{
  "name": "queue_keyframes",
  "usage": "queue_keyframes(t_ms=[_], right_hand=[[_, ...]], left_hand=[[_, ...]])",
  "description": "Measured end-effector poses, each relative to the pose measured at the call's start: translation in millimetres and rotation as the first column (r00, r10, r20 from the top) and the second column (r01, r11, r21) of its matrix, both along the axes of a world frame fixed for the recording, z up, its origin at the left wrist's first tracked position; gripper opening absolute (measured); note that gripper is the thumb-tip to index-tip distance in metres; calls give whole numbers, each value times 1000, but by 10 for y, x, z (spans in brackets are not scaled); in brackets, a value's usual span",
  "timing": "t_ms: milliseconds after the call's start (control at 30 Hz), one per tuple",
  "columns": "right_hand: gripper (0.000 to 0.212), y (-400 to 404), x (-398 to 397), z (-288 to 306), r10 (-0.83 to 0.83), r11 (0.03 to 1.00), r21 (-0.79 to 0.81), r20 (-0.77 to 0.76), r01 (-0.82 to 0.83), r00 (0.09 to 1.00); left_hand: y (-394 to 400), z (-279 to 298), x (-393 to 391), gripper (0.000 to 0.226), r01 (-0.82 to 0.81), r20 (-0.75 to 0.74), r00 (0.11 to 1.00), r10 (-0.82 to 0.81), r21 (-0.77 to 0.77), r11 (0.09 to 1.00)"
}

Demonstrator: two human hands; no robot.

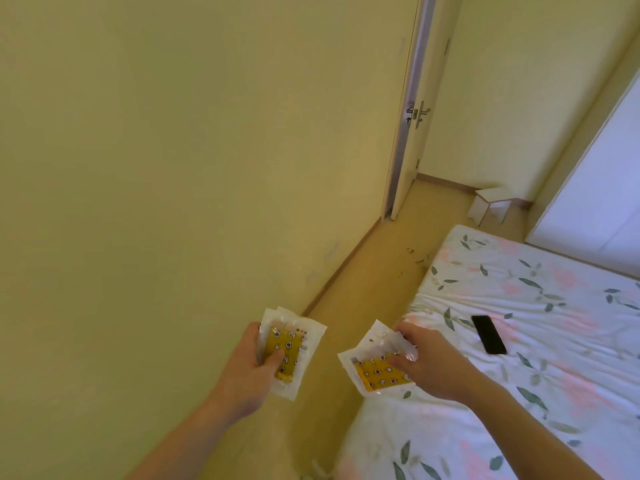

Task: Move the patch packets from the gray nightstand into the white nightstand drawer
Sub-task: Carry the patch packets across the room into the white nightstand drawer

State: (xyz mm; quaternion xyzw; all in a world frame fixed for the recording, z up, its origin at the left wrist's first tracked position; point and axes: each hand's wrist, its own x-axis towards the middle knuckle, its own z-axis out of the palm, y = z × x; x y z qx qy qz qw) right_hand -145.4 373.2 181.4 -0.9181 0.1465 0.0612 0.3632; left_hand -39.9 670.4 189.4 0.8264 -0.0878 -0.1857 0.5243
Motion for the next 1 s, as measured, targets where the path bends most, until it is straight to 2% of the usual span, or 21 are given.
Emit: queue_keyframes(t_ms=[233,533,733,1000], right_hand=[[19,104,492,105,-149,988,32,-43,150,988],[19,-412,1201,110,-325,943,57,-50,327,945],[16,-1100,1781,89,-425,901,84,-26,425,905],[17,-2534,2492,228,-574,816,87,3,572,819]], left_hand=[[-217,123,999,14,147,-1,989,-147,-53,988],[-961,155,2079,21,310,-35,948,-317,-123,943],[-2025,146,2873,24,396,-55,912,-406,-133,909],[-3836,246,3868,24,495,-39,861,-507,-159,854]])
